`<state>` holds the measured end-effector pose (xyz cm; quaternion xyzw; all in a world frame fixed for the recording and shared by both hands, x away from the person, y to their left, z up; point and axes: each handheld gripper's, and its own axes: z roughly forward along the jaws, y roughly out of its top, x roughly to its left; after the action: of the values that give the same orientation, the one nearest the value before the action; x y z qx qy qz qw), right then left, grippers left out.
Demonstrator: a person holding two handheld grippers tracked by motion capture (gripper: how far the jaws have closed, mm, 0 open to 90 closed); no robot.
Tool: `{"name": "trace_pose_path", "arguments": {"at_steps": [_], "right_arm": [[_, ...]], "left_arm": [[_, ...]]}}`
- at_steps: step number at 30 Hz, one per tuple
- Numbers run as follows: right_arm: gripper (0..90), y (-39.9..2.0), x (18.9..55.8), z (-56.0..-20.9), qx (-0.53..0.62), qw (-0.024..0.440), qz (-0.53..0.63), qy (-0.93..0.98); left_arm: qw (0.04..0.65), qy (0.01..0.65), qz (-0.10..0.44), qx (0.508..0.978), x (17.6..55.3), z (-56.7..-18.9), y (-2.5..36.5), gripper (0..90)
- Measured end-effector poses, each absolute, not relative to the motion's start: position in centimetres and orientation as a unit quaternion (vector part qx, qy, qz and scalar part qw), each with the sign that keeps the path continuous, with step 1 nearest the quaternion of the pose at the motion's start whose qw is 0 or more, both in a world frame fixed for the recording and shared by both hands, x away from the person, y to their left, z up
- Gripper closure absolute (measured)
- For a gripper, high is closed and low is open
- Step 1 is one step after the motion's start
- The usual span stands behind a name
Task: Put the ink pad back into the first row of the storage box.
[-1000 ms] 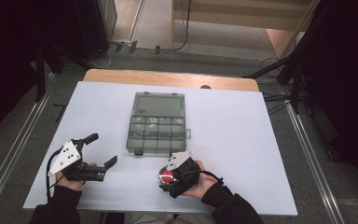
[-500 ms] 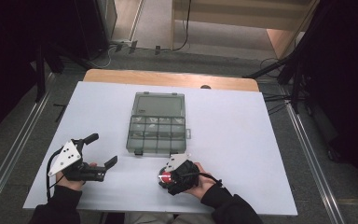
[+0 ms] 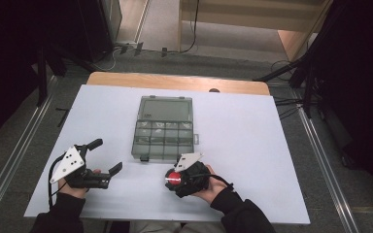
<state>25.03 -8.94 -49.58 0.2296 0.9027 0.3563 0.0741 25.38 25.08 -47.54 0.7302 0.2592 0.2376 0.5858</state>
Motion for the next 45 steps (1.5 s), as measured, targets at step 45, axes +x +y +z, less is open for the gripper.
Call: {"name": "trace_pose_path", "arguments": {"at_steps": [45], "right_arm": [[31.3, -7.6, 34.2, -44.3, 0.269, 0.118, 0.335, 0.895]], "left_arm": [[0.590, 0.257, 0.234, 0.729, 25.4, -47.5, 25.1, 0.0]]}}
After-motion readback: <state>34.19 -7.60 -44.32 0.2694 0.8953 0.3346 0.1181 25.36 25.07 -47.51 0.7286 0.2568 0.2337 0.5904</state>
